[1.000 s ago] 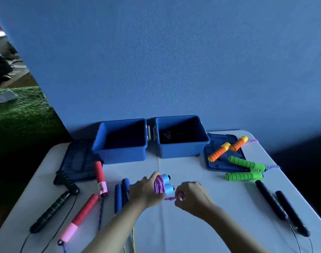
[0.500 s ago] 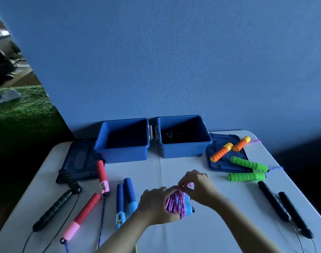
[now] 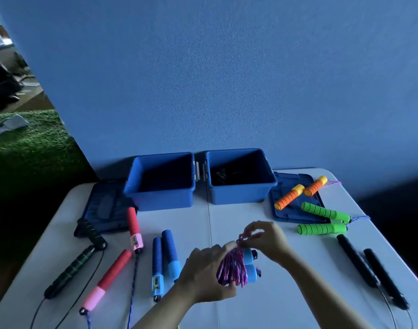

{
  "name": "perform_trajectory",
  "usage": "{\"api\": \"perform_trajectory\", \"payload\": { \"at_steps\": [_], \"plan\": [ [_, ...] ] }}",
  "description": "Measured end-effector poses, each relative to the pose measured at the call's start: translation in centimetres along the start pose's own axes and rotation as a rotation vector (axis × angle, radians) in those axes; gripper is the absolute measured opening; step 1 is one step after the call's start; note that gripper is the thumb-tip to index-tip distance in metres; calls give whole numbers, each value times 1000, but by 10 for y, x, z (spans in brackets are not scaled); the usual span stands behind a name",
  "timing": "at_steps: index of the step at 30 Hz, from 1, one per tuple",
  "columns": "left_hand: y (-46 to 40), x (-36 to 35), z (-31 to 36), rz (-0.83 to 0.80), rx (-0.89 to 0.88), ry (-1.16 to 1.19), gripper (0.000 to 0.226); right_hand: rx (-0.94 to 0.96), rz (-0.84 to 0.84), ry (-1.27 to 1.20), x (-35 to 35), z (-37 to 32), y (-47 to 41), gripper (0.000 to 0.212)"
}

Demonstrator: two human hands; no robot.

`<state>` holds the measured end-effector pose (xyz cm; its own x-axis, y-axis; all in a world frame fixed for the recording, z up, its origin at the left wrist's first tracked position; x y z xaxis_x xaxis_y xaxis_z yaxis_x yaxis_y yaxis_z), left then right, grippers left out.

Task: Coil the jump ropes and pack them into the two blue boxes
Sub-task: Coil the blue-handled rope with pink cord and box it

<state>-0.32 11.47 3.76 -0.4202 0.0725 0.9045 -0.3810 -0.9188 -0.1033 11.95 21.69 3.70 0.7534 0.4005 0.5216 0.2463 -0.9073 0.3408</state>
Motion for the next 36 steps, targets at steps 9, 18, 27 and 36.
{"api": "perform_trajectory", "payload": {
  "at_steps": [9, 18, 27, 36],
  "plan": [
    [-4, -2, -3, 91, -3, 23, 60, -85, -3, -166, 0, 0, 6, 11],
    [-7, -4, -14, 189, 185, 148, 66, -82, 91, -291, 4, 3, 2, 15],
    [-2, -2, -20, 223, 259, 54, 69, -149, 86, -386, -7, 17, -5, 22],
    [4, 5, -22, 293, 308, 44, 59, -247, 33, -593, -18, 30, -11, 20]
  ]
}}
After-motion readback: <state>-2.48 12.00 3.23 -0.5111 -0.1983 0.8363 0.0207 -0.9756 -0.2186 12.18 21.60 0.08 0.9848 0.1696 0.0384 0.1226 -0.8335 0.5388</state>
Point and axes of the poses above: each hand's wrist, its own y-axis away from the middle knuckle, its own x-axis out of the back of the hand, z = x × y, the point moved 9 cm from there along -y, towards the middle knuckle, and after that the axes turned 12 degrees about -x, right-handed, at the moved point
